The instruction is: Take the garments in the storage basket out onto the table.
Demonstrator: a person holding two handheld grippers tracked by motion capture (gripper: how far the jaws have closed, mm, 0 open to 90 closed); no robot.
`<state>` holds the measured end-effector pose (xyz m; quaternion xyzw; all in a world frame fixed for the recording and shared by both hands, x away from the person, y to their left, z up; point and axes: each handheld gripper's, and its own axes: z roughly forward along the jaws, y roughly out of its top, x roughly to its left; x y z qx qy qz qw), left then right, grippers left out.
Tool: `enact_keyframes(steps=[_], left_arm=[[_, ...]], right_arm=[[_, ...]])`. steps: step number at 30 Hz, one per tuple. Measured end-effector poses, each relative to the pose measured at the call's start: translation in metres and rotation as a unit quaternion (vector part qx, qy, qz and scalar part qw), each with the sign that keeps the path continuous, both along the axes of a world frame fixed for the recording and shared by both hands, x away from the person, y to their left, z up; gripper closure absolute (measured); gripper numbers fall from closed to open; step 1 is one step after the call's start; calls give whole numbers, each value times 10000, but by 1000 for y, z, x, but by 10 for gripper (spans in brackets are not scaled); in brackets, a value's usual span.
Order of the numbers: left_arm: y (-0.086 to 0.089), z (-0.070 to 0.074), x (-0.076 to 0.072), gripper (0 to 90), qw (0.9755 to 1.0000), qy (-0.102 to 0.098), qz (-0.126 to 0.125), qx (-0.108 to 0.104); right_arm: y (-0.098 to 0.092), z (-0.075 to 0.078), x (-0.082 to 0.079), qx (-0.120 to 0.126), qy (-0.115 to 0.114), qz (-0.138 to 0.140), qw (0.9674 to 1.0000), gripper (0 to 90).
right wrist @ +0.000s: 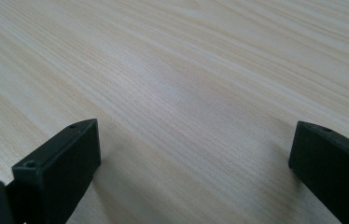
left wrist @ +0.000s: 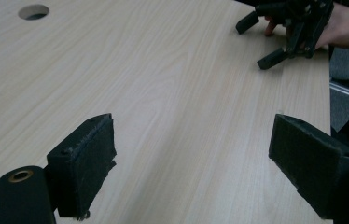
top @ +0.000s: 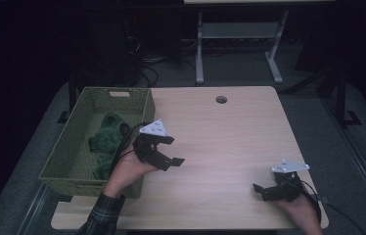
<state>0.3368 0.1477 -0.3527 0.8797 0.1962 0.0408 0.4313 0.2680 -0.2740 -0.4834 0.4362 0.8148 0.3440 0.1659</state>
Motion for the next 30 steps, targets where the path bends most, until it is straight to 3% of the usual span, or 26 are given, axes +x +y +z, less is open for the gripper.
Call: enact_keyframes(steps=[30], left_arm=[[54,18,5,144,9980,-131,614,-21]], right_arm=[[0,0,0,6,1,-4,10000,18]])
